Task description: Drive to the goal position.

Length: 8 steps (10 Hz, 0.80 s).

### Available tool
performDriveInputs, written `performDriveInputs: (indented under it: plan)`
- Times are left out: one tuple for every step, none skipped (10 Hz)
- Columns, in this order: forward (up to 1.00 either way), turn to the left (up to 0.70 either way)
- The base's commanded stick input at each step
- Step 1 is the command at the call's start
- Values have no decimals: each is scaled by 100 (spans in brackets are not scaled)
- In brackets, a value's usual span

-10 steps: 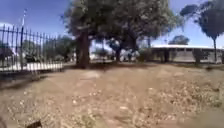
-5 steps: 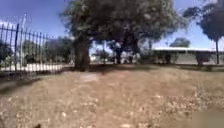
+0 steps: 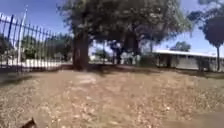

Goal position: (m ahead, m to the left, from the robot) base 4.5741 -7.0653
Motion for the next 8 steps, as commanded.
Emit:
performDriveInputs:
  plan:
    - [70, 0]
    - [70, 0]
    - [70, -7]
    - [70, -35]
    - [70, -35]
    - [70, -35]
    - [70, -35]
    - [70, -35]
